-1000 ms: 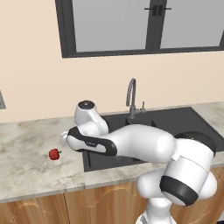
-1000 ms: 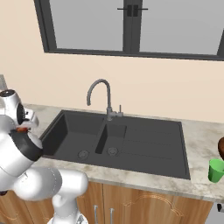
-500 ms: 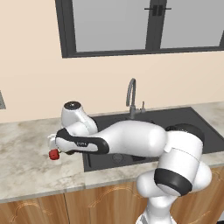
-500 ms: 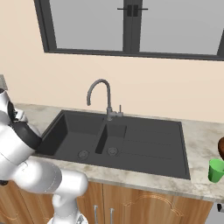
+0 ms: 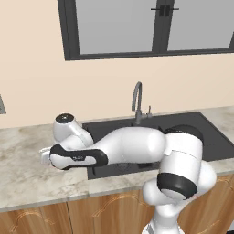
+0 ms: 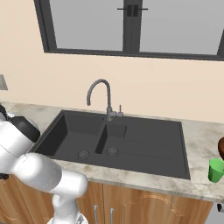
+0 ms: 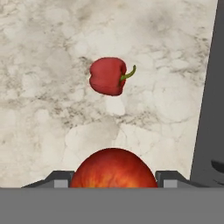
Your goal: Remove the bell pepper and apple from the sink. Then move the bowl and cup from the counter to the sink for washing.
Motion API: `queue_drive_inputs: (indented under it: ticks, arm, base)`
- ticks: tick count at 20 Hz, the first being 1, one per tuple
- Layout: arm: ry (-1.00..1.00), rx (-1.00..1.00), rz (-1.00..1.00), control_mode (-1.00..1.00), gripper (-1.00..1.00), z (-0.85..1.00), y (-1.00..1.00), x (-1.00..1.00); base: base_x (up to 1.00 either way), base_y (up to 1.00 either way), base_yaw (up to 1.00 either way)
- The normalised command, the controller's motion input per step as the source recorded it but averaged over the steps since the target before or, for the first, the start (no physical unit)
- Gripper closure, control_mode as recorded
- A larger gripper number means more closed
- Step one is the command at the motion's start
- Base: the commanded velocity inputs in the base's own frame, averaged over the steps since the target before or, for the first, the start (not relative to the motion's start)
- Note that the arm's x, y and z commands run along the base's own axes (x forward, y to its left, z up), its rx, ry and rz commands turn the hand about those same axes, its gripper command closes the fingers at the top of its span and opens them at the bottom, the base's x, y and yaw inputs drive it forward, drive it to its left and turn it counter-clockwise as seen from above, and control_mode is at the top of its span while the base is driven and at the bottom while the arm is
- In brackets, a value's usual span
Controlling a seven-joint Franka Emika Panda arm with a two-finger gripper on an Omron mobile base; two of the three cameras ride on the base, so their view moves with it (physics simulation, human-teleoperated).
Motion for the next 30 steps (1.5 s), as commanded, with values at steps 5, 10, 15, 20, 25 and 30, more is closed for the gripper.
queue_drive_inputs:
  ticks: [5, 10, 15, 20, 25, 30]
  arm:
    - [0.0, -0.04, 0.0, -1.0, 1.0, -0.22, 0.24, -0.01]
    - [0.0, -0.07, -0.04, -1.0, 1.0, -0.2, 0.12, 0.0]
    - [0.01, -0.05, -0.05, -1.0, 1.0, -0.23, 0.12, 0.04]
    - [0.07, -0.01, -0.03, -1.0, 1.0, -0.24, 0.14, 0.11]
    - [0.05, 0.0, -0.02, -1.0, 1.0, -0.21, 0.13, 0.14]
    - [0.0, -0.01, -0.01, -1.0, 1.0, -0.2, 0.16, 0.05]
  base:
    - [0.0, 0.0, 0.0]
    - [0.0, 0.0, 0.0]
    - [0.0, 0.0, 0.0]
    - [0.0, 0.0, 0.0]
    - [0.0, 0.0, 0.0]
    - [0.0, 0.0, 0.0]
